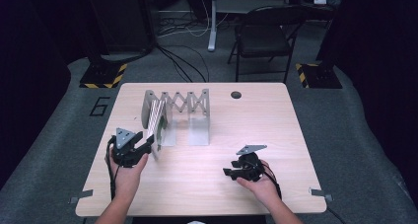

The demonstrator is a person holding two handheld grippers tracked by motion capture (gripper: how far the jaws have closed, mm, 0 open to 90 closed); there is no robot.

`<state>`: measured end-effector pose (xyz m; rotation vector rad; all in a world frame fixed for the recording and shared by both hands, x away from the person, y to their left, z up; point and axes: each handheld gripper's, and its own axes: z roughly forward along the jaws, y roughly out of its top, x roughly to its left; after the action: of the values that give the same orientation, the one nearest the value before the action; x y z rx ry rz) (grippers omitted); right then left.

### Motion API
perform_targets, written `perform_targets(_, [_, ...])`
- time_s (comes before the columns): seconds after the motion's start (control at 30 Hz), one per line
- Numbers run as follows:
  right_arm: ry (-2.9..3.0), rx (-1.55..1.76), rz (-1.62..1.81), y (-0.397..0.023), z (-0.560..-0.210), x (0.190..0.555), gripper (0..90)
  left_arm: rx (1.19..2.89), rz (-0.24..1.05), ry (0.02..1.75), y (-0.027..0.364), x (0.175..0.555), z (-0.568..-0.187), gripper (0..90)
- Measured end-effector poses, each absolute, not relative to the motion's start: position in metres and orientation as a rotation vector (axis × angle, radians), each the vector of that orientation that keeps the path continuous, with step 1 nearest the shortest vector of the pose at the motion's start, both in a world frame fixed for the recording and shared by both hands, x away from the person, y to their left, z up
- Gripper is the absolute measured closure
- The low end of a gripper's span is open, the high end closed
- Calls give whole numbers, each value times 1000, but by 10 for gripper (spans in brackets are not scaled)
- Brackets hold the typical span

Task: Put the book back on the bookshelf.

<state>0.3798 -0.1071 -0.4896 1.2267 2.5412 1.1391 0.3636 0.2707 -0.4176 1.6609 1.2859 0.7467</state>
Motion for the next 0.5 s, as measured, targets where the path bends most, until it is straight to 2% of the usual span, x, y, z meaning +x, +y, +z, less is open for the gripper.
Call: perform_targets(0.5, [2516, 1214, 1150, -111, -489, 381, 505, 1702, 688, 1199, 260, 352, -402, 541])
